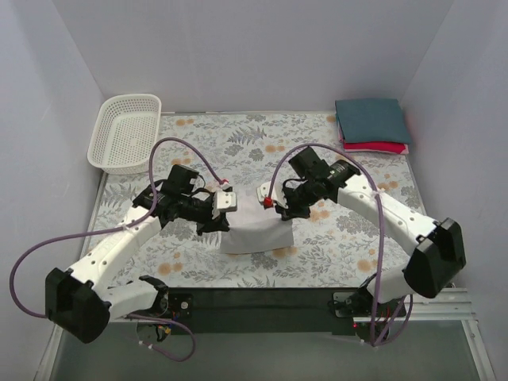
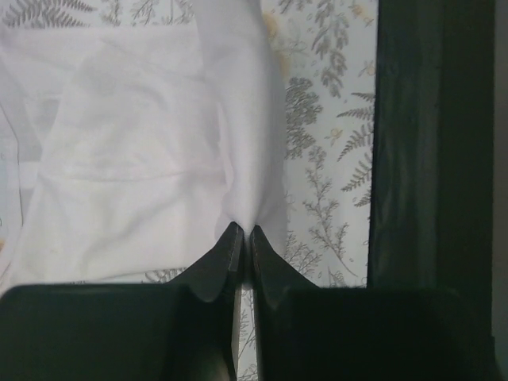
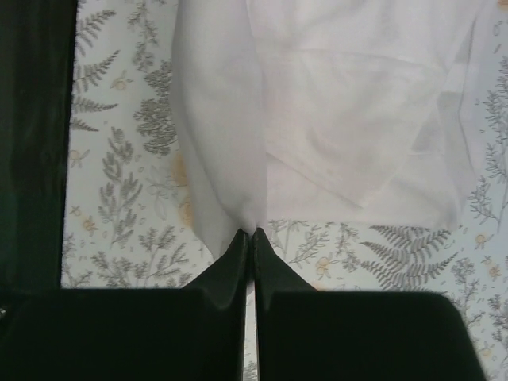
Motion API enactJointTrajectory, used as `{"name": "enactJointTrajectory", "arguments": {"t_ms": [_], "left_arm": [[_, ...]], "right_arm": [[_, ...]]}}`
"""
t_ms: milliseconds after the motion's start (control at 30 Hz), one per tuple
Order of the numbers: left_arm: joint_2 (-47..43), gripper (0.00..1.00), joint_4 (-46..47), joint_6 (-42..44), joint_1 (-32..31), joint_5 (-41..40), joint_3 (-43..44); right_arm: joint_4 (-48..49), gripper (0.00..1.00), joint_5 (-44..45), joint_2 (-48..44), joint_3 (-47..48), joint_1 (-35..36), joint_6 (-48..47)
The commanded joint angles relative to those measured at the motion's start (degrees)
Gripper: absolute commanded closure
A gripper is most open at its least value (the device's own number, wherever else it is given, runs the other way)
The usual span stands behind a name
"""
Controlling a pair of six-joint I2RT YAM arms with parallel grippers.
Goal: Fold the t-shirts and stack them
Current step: Fold the tshirt
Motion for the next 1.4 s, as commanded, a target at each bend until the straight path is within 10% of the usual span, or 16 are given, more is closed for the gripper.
{"name": "enactJointTrajectory", "arguments": {"t_ms": [0,600,1067,1100,1200,1367], "left_arm": [[5.5,1.00,4.7,0.9,5.9,-1.0,1.2],[37.2,1.00,26.1,2.1,14.1,-5.5,4.7],[14.7,1.00,10.8,7.7,2.6,-1.4,-12.2],[13.1,0.99,10.1,7.0,1.5,-1.3,-12.9],[8.8,0.81,8.2,4.6,1.4,-1.8,-13.7],[4.7,0.61,7.9,2.7,1.5,-1.1,-10.4]], "right_arm": [[-0.3,0.99,-2.0,6.9,7.3,-4.6,-5.1],[1.1,0.99,-4.1,44.4,31.4,-11.4,-4.9],[5.5,0.99,-13.3,21.2,-3.1,-5.3,7.9],[5.2,0.86,-14.1,20.3,-3.3,-5.2,9.2],[3.9,0.64,-16.1,18.2,-0.9,-6.3,14.7],[3.8,0.63,-24.1,19.6,6.0,-11.5,24.0]]}}
